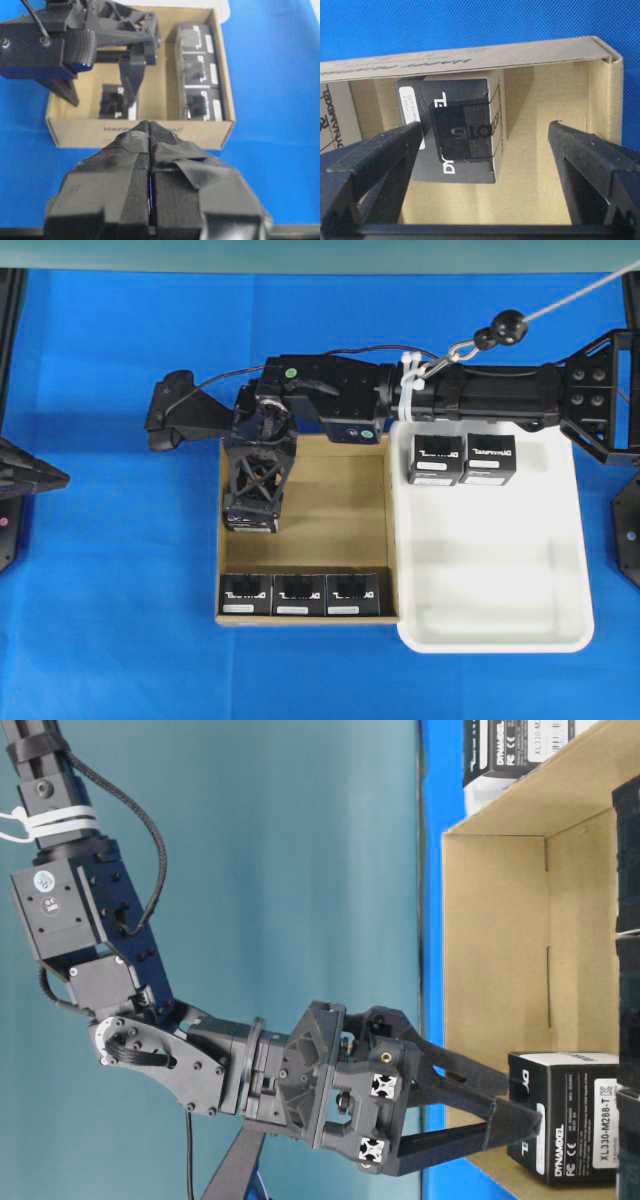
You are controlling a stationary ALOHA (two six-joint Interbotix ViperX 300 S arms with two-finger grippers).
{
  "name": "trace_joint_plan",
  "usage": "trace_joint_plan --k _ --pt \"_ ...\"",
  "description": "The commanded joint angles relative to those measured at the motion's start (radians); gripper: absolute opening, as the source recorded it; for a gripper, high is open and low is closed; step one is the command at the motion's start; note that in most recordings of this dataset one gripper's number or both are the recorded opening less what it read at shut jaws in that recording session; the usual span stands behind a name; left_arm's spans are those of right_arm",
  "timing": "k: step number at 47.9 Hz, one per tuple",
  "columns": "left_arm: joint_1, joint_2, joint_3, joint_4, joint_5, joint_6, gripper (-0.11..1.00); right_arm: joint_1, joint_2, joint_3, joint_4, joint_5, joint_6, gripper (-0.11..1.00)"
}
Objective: Pick the box from inside the cardboard box.
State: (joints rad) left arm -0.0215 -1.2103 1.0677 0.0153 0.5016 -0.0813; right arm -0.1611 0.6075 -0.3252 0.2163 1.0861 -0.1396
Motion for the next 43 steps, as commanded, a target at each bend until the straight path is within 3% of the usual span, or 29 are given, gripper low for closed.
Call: trace_joint_plan --k 1,22,31,43 --pt "0.000 0.005 -0.031 0.003 -0.005 -0.002 -0.06 -0.002 -0.002 -0.003 -0.006 0.009 -0.002 0.99" --pt "0.000 0.000 -0.032 0.002 -0.005 -0.002 -0.06 0.017 -0.091 -0.061 0.002 0.066 0.002 0.99" --pt "-0.002 -0.002 -0.034 0.003 -0.005 -0.002 -0.06 0.020 -0.109 -0.144 0.000 0.106 -0.002 0.99" --pt "-0.002 -0.003 -0.035 0.003 -0.005 -0.003 -0.06 0.023 -0.114 -0.311 0.000 0.270 0.000 0.99"
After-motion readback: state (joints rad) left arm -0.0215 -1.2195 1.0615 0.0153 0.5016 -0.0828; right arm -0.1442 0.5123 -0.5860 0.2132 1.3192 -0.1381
